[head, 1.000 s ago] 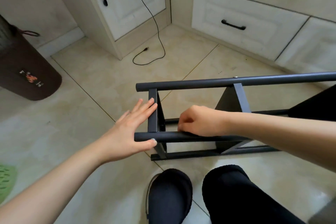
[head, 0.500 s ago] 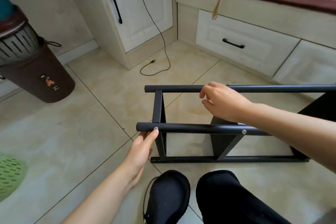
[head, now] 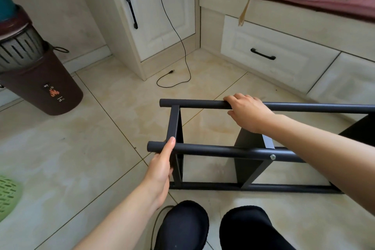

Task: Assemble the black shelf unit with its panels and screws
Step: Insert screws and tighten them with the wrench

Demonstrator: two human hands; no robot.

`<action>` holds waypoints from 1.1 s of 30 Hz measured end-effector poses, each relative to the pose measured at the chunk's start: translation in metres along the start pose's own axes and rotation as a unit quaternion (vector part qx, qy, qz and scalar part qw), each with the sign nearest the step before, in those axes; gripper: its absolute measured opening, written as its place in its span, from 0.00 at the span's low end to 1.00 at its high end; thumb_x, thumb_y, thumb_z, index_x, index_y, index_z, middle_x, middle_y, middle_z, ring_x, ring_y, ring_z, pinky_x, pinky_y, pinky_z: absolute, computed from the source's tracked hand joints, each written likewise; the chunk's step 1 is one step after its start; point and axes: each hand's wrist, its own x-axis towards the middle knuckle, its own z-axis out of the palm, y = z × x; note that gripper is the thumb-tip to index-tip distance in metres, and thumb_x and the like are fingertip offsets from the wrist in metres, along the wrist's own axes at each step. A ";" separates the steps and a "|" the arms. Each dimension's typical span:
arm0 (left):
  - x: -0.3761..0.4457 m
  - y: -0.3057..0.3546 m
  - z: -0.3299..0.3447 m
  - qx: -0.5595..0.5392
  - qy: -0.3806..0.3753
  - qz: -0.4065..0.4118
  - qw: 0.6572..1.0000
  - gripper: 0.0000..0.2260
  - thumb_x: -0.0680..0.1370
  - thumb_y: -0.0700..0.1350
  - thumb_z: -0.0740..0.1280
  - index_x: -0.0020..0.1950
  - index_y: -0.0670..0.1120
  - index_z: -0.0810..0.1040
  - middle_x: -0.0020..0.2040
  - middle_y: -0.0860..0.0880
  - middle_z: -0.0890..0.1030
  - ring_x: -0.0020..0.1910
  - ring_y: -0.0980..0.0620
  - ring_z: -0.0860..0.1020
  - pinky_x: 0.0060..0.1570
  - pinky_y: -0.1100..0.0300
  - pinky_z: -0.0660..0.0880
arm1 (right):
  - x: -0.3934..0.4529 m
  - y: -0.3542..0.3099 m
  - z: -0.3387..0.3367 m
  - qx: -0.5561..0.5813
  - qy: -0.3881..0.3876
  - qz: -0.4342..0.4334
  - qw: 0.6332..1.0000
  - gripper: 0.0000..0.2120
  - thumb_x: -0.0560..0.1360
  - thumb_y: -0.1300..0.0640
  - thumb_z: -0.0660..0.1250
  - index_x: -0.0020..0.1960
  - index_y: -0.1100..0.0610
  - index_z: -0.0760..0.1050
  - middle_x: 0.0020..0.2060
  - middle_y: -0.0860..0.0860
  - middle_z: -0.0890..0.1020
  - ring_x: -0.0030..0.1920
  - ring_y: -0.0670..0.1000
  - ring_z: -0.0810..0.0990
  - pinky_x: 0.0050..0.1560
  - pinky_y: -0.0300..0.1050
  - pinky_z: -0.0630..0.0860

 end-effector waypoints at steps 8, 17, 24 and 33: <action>0.005 0.001 -0.002 0.016 0.013 -0.002 1.000 0.28 0.78 0.60 0.67 0.74 0.49 0.69 0.71 0.51 0.75 0.72 0.52 0.71 0.76 0.49 0.63 | 0.014 0.002 0.002 -0.004 0.026 -0.011 1.000 0.17 0.82 0.63 0.57 0.68 0.52 0.68 0.52 0.54 0.73 0.48 0.56 0.71 0.46 0.49 0.69; 0.007 0.042 0.002 0.068 0.021 0.080 0.994 0.31 0.77 0.64 0.65 0.78 0.57 0.64 0.72 0.58 0.73 0.73 0.54 0.68 0.77 0.45 0.58 | 0.016 -0.005 -0.035 0.030 0.111 0.009 0.993 0.17 0.80 0.66 0.59 0.66 0.53 0.69 0.49 0.53 0.72 0.47 0.56 0.71 0.46 0.48 0.67; -0.009 0.103 0.028 0.067 -0.008 0.151 0.986 0.30 0.77 0.64 0.66 0.77 0.62 0.63 0.55 0.71 0.73 0.64 0.58 0.69 0.71 0.51 0.56 | -0.002 0.001 -0.098 0.092 0.171 0.041 0.980 0.17 0.80 0.63 0.62 0.68 0.54 0.68 0.52 0.53 0.74 0.48 0.53 0.72 0.45 0.46 0.72; -0.056 0.209 0.078 0.152 -0.088 0.315 0.933 0.23 0.78 0.61 0.68 0.73 0.61 0.71 0.55 0.69 0.76 0.61 0.66 0.74 0.60 0.70 0.61 | -0.042 0.014 -0.172 0.209 0.241 0.112 0.941 0.09 0.81 0.62 0.61 0.60 0.54 0.68 0.51 0.51 0.72 0.46 0.49 0.72 0.46 0.46 0.70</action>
